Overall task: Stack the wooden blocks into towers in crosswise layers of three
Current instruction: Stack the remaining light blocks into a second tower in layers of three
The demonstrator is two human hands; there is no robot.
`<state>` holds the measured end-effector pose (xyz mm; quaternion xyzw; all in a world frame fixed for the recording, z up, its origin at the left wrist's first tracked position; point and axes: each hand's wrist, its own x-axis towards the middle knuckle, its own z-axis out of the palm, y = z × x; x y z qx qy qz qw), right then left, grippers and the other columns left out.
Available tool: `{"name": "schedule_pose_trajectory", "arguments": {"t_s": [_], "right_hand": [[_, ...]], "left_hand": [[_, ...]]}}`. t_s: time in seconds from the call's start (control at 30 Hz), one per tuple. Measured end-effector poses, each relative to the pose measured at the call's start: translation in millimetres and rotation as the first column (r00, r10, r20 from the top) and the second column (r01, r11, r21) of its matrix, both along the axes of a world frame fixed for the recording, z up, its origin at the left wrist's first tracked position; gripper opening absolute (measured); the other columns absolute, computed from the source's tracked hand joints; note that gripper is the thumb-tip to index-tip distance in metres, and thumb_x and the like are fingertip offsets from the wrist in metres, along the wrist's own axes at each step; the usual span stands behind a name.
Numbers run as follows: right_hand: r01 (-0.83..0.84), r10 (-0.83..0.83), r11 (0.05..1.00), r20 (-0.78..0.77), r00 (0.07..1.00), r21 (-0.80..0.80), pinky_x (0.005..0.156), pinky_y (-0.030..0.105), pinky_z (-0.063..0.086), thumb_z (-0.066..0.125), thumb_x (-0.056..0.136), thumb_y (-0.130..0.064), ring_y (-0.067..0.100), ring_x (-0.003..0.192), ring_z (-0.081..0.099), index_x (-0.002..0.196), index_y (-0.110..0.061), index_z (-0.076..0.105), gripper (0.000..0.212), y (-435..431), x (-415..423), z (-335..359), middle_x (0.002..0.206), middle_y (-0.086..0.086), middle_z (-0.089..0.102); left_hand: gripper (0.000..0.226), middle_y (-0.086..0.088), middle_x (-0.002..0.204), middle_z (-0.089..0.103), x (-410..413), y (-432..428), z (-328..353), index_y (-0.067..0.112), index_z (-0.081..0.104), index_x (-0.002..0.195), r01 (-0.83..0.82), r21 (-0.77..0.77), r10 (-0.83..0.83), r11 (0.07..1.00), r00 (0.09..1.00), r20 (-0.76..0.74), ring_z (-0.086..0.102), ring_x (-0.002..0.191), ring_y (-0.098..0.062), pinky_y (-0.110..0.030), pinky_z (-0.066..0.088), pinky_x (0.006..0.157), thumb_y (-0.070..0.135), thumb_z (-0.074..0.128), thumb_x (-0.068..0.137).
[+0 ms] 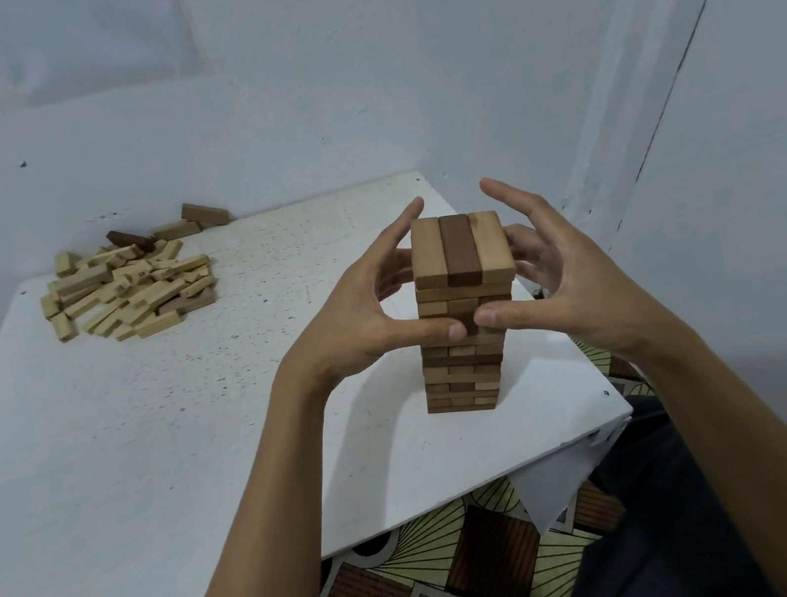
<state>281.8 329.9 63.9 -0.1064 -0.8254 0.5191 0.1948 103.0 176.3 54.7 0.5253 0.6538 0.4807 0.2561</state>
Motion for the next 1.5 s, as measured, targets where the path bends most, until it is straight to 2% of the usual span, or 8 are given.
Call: {"name": "schedule_pose_trajectory", "arguments": {"t_s": [0.17, 0.3, 0.43, 0.6, 0.7, 1.13, 1.27, 1.5], "right_hand": [[-0.01, 0.01, 1.0, 0.012, 1.0, -0.009, 0.117, 0.04, 0.031, 0.084, 0.072, -0.033, 0.01, 0.129, 0.053, 0.153, -0.043, 0.021, 0.103, 0, 1, -6, 0.132, -0.003, 0.062], [-0.01, 0.01, 1.0, 0.006, 1.0, -0.012, 0.117, 0.041, 0.031, 0.084, 0.073, -0.031, 0.011, 0.129, 0.054, 0.152, -0.043, 0.021, 0.102, 0, 1, -7, 0.132, -0.002, 0.063], [-0.003, 0.004, 1.0, 0.013, 1.0, -0.013, 0.117, 0.042, 0.031, 0.084, 0.071, -0.032, 0.01, 0.128, 0.054, 0.152, -0.043, 0.021, 0.103, 0, 1, -8, 0.132, -0.004, 0.062], [-0.008, 0.009, 1.0, 0.046, 0.999, -0.016, 0.118, 0.048, 0.031, 0.086, 0.071, -0.034, 0.009, 0.13, 0.052, 0.152, -0.045, 0.021, 0.104, 0, 4, -14, 0.134, -0.006, 0.06], [-0.003, 0.004, 1.0, 0.058, 0.998, -0.02, 0.117, 0.05, 0.03, 0.086, 0.071, -0.034, 0.008, 0.13, 0.052, 0.151, -0.046, 0.023, 0.102, 0, 6, -19, 0.133, -0.009, 0.061], [0.013, -0.012, 1.0, 0.072, 0.997, -0.014, 0.116, 0.044, 0.032, 0.086, 0.07, -0.035, 0.001, 0.128, 0.052, 0.15, -0.047, 0.024, 0.101, 1, 7, -24, 0.13, -0.024, 0.059], [0.005, -0.005, 1.0, 0.106, 0.994, 0.005, 0.114, 0.039, 0.033, 0.086, 0.07, -0.033, -0.006, 0.126, 0.051, 0.15, -0.047, 0.023, 0.103, 1, 6, -26, 0.125, -0.037, 0.056], [-0.006, 0.005, 1.0, 0.126, 0.992, 0.007, 0.116, 0.049, 0.033, 0.086, 0.068, -0.04, -0.003, 0.126, 0.051, 0.15, -0.047, 0.024, 0.104, 1, 7, -29, 0.128, -0.031, 0.057]], "left_hand": [[0.107, 0.018, 0.135, 0.055, -1, 0, -6, 0.042, 0.021, 0.154, -0.008, -0.021, 0.008, 1.0, 1.0, -0.001, 0.051, 0.127, 0.002, -0.025, 0.037, 0.109, 0.029, 0.086, 0.07], [0.107, 0.018, 0.136, 0.055, 0, 1, -5, 0.042, 0.021, 0.154, -0.013, -0.021, 0.013, 1.0, 1.0, -0.001, 0.051, 0.126, 0.002, -0.023, 0.037, 0.108, 0.029, 0.086, 0.07], [0.108, 0.015, 0.138, 0.055, 0, 0, -5, 0.04, 0.022, 0.155, -0.014, -0.021, 0.014, 1.0, 1.0, 0.0, 0.051, 0.128, -0.001, -0.028, 0.037, 0.111, 0.028, 0.087, 0.07], [0.104, 0.007, 0.136, 0.059, 0, -1, -11, 0.035, 0.029, 0.153, 0.004, -0.048, -0.004, 0.999, 1.0, -0.012, 0.053, 0.129, -0.01, -0.043, 0.037, 0.115, 0.029, 0.089, 0.068], [0.103, 0.006, 0.134, 0.06, 0, -2, -15, 0.034, 0.031, 0.152, -0.012, -0.059, 0.011, 0.998, 1.0, -0.003, 0.054, 0.128, -0.013, -0.046, 0.038, 0.114, 0.028, 0.089, 0.067], [0.101, 0.01, 0.132, 0.061, 2, -4, -14, 0.033, 0.034, 0.151, -0.019, -0.072, 0.02, 0.997, 1.0, 0.01, 0.055, 0.127, -0.009, -0.046, 0.038, 0.114, 0.036, 0.088, 0.065], [0.101, 0.007, 0.133, 0.061, 1, -5, -16, 0.032, 0.034, 0.151, -0.008, -0.087, 0.009, 0.996, 1.0, 0.007, 0.054, 0.128, -0.012, -0.048, 0.036, 0.115, 0.035, 0.088, 0.066], [0.098, 0.008, 0.13, 0.062, -1, -6, -20, 0.031, 0.037, 0.149, 0.006, -0.118, -0.005, 0.993, 1.0, 0.005, 0.054, 0.127, -0.01, -0.046, 0.036, 0.115, 0.024, 0.089, 0.067]]}}
